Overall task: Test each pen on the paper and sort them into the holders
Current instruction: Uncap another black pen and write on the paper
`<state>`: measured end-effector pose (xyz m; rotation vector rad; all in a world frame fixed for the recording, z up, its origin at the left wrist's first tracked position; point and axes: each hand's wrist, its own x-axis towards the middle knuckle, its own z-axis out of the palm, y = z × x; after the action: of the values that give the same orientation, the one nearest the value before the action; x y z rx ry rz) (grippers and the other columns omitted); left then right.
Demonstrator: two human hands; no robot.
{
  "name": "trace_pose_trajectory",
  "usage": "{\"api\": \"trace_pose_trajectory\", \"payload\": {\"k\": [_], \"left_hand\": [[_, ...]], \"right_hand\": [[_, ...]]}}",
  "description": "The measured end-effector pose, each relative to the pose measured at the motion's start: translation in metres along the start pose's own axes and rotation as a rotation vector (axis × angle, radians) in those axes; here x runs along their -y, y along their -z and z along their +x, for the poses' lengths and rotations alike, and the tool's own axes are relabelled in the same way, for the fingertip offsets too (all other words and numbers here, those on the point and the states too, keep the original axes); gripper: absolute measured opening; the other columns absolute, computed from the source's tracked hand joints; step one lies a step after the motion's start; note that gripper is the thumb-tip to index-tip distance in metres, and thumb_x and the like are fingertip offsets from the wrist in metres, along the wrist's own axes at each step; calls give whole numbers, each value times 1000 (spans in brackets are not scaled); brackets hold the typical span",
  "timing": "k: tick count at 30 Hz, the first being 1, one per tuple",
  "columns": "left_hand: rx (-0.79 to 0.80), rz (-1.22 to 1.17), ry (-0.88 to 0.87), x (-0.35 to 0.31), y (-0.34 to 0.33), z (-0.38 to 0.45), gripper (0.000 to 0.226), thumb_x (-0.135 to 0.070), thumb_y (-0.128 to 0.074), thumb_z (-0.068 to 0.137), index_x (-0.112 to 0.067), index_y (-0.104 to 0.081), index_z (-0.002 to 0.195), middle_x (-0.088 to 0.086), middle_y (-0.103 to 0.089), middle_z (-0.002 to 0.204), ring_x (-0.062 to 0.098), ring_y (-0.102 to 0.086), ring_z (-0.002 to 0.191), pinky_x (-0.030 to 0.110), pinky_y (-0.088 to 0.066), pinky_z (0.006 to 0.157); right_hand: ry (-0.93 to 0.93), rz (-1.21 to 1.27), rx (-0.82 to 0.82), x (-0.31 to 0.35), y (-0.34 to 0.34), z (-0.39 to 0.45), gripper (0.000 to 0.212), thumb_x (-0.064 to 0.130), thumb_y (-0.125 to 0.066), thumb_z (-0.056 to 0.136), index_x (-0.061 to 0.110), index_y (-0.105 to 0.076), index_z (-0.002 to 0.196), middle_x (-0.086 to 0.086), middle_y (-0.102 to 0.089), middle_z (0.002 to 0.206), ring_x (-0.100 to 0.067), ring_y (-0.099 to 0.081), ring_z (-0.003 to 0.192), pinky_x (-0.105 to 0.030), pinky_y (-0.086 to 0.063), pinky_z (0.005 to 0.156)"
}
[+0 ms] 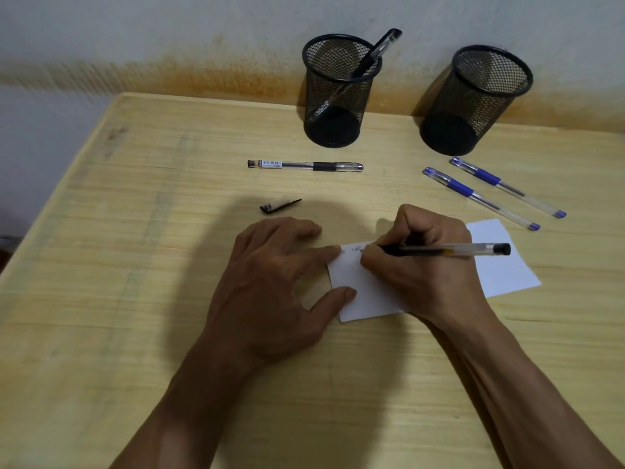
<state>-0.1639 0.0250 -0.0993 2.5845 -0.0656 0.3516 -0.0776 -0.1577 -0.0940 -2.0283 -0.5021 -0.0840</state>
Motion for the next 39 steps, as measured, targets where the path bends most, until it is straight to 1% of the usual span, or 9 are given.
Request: {"api": "trace_pose_trajectory", "payload": {"k": [4, 16, 18, 23, 27, 31, 34, 37, 39], "left_hand": [[9, 6, 9, 0, 1, 0, 49, -60, -65, 76, -29, -72, 114, -2, -62, 126, 19, -54, 120, 45, -39, 104], [-2, 5, 0, 0, 0, 0, 48, -59, -66, 76, -29, -72, 114, -2, -63, 125, 20, -54, 119, 45, -40, 103], [-7, 9, -4, 0, 0, 0, 48, -58, -66, 76, -28, -72, 114, -2, -63, 125, 20, -54, 119, 45, -40, 103], [-17, 17, -14, 1, -1, 0, 48, -58, -67, 76, -28, -72, 114, -1, -63, 125, 20, -54, 119, 45, -40, 103], [-14, 26, -10, 1, -2, -1, 49, -59, -65, 76, -29, -72, 115, -2, -63, 125, 19, -54, 120, 44, -40, 104], [-20, 20, -17, 1, -2, -1, 49, -59, -65, 76, -30, -71, 114, -4, -62, 125, 18, -54, 119, 44, -40, 104], [-37, 21, -21, 1, -2, -1, 49, -58, -67, 75, -29, -72, 114, -4, -63, 124, 17, -55, 118, 45, -41, 103], [-107, 2, -1, 2, -5, 1, 50, -55, -66, 77, -21, -71, 113, -1, -65, 119, 18, -58, 112, 46, -46, 100], [-225, 39, 47, 6, -6, 5, 43, -47, -63, 84, -16, -71, 112, 3, -67, 115, 22, -60, 108, 46, -50, 93]], "right_hand": [[-47, 63, -14, 1, 1, -1, 21, 14, -75, 71, 2, -59, 63, -11, -61, 61, -24, -56, 59, -44, -47, 55], [-72, 78, -7, 3, 2, -1, 23, 6, -78, 74, -1, -58, 64, -14, -61, 63, -28, -57, 61, -45, -48, 56], [-68, 60, 2, 3, 2, -1, 23, 9, -77, 73, 0, -58, 63, -15, -60, 62, -28, -56, 60, -41, -47, 54], [-92, 74, -4, 5, 1, -2, 23, -2, -77, 77, -2, -56, 65, -16, -60, 63, -26, -55, 60, -34, -46, 53], [-220, 260, -65, 6, 9, 2, 17, -9, -74, 75, -5, -58, 68, -13, -64, 59, -16, -62, 53, -24, -52, 51], [-240, 359, -81, 1, 12, 3, 21, -9, -72, 75, 5, -58, 65, -14, -64, 60, -22, -61, 53, -33, -53, 56], [-234, 369, -90, 2, 12, 1, 19, -9, -72, 77, 4, -61, 70, -9, -67, 60, -18, -62, 54, -30, -54, 57], [-258, 413, -107, 6, 14, 0, 16, -8, -72, 79, 4, -62, 76, -3, -69, 62, -11, -62, 54, -24, -57, 58], [-270, 423, -116, 7, 15, -1, 14, -6, -71, 81, 5, -63, 78, -2, -69, 63, -10, -62, 56, -23, -58, 60]]}}
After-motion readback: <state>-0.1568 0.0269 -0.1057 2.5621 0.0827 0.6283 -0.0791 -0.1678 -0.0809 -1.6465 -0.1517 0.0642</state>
